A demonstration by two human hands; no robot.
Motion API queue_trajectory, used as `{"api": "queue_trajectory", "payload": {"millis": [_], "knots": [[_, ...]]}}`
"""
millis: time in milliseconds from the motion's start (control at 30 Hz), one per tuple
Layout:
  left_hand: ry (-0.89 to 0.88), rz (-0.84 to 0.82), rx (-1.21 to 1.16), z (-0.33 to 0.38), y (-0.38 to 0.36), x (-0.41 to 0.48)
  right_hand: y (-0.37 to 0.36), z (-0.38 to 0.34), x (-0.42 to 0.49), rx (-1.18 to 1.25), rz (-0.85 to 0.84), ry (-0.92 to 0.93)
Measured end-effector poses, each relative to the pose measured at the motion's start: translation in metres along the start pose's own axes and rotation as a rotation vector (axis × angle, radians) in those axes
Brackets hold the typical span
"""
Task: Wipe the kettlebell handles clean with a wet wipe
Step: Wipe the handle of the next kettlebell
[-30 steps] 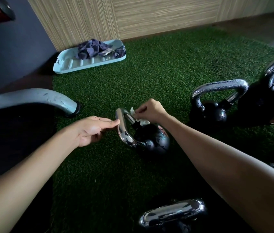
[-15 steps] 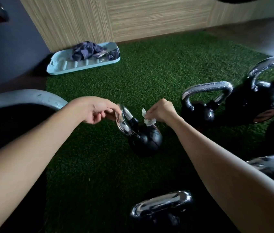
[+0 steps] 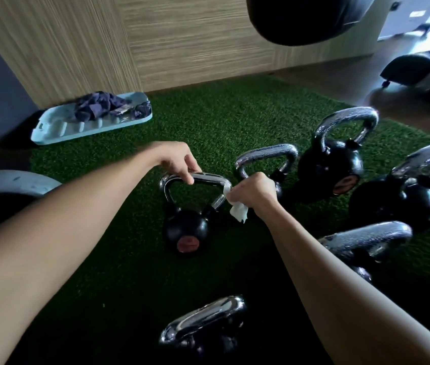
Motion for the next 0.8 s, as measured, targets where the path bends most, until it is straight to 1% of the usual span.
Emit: {"api": "queue_trajectory", "payload": {"millis": [33, 100, 167, 200, 267, 333, 433, 500, 567, 800], "knots": [[-0.07, 0.008, 0.028, 0.005, 0.0, -0.004, 0.002, 0.003, -0.003, -0.009, -0.011, 0.001], [-0.167, 0.032, 0.105, 0.009, 0.001, -0.015, 0.0, 0.004, -0.006, -0.029, -0.11, 0.055], [-0.211, 0.076, 0.161, 0.007, 0.004, -0.029, -0.003, 0.007, -0.01, 0.024, -0.219, 0.057], [-0.207, 0.115, 0.183, 0.005, 0.005, -0.037, -0.001, 0.008, -0.013, 0.052, -0.227, 0.053], [-0.157, 0.197, 0.212, -0.004, 0.006, -0.052, 0.004, 0.004, -0.017, 0.044, -0.157, 0.093], [-0.114, 0.231, 0.196, -0.016, 0.004, -0.065, 0.005, 0.0, -0.025, 0.102, -0.07, 0.109], [-0.062, 0.279, 0.184, -0.034, -0.001, -0.088, -0.005, -0.008, -0.046, 0.197, -0.027, 0.141], [-0.043, 0.349, 0.2, -0.044, -0.006, -0.103, -0.015, -0.013, -0.06, 0.246, -0.006, 0.108], [-0.033, 0.416, 0.237, -0.053, -0.011, -0.114, -0.026, -0.014, -0.073, 0.304, 0.013, 0.017], [0.023, 0.502, 0.228, -0.078, -0.011, -0.118, -0.081, -0.033, -0.115, 0.484, -0.157, -0.266]]}}
Point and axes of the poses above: each hand's wrist, its own x-axis towards the middle knuckle, its own y-axis out of the back of the hand, z = x × y, the point moved 6 cm from there along x, towards the middle knuckle, and after that the axes turned 8 degrees about z, right-handed, at the moved point
